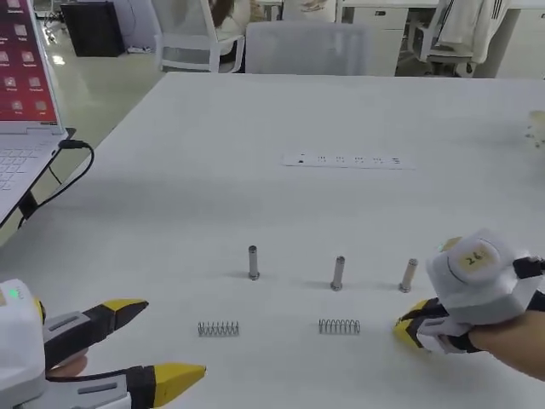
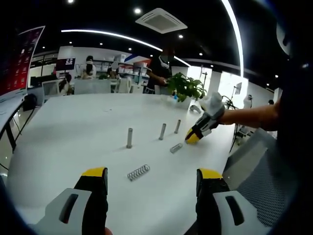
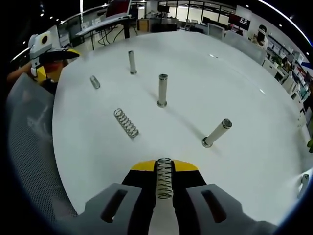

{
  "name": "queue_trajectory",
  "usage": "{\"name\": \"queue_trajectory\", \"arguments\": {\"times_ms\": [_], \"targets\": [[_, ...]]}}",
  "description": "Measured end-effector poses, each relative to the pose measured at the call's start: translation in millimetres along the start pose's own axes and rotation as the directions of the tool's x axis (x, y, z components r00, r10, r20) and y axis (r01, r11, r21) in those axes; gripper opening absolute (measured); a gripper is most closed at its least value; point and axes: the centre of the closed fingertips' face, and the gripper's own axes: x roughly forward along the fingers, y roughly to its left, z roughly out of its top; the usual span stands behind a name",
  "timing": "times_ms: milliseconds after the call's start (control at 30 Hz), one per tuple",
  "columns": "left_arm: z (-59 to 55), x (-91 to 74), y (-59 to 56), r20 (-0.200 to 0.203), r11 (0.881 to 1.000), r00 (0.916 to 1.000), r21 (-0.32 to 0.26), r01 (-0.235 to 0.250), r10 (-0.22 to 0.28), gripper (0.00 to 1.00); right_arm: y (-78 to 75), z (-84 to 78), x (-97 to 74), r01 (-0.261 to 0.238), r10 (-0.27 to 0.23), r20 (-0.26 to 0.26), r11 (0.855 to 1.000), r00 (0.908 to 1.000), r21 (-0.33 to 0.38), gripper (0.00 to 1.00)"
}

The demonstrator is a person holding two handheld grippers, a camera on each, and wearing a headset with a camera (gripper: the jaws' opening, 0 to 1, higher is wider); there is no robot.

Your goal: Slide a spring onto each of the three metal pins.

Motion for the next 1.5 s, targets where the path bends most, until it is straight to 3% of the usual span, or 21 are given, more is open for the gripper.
{"name": "queue_trajectory", "arguments": {"times_ms": [267,533,700,867,1100,1167,1333,1500], "targets": [[-0.1,-1.1,1.2,0.002,1.000,1.0000,-0.001,-0.002,0.002,0.70,0.8,0.6,-1.1,-0.005,0.005,-0.015,1.000,0.9999,0.017,0.08],[5.1,0.2,-1.8,0.006,1.000,1.0000,0.011,0.008,-0.008,0.70,5.9,15.5,-16.9,-0.005,0.003,0.059,0.999,0.9983,0.039,0.08],[15.9,1.1,-8.6,0.017,0.999,0.9995,0.031,0.025,-0.026,0.70,12.9,33.2,-34.4,-0.015,0.006,0.144,0.998,0.9896,0.062,0.08],[29.9,2.9,-18.7,0.041,0.997,0.9976,0.050,0.054,-0.056,0.69,21.8,62.9,-56.5,-0.039,0.018,0.257,0.996,0.9662,0.075,0.08],[49.7,10.0,-35.9,0.052,0.989,0.9912,0.091,0.117,-0.122,0.68,44.9,109.7,-84.1,-0.092,0.063,0.389,0.994,0.9192,0.055,0.08],[53.8,13.9,-38.9,0.048,0.985,0.9891,0.105,0.134,-0.139,0.67,52.5,121.2,-90.0,-0.102,0.076,0.410,0.994,0.9091,0.042,0.08],[69.4,23.7,-49.8,0.071,0.976,0.9787,0.112,0.184,-0.193,0.65,67.2,151.0,-103.2,-0.123,0.108,0.478,0.992,0.8715,-0.001,0.08],[79.7,42.7,-63.4,0.064,0.960,0.9653,0.141,0.242,-0.253,0.63,73.3,163.5,-103.2,-0.159,0.136,0.506,0.987,0.8519,0.003,0.08]]}}
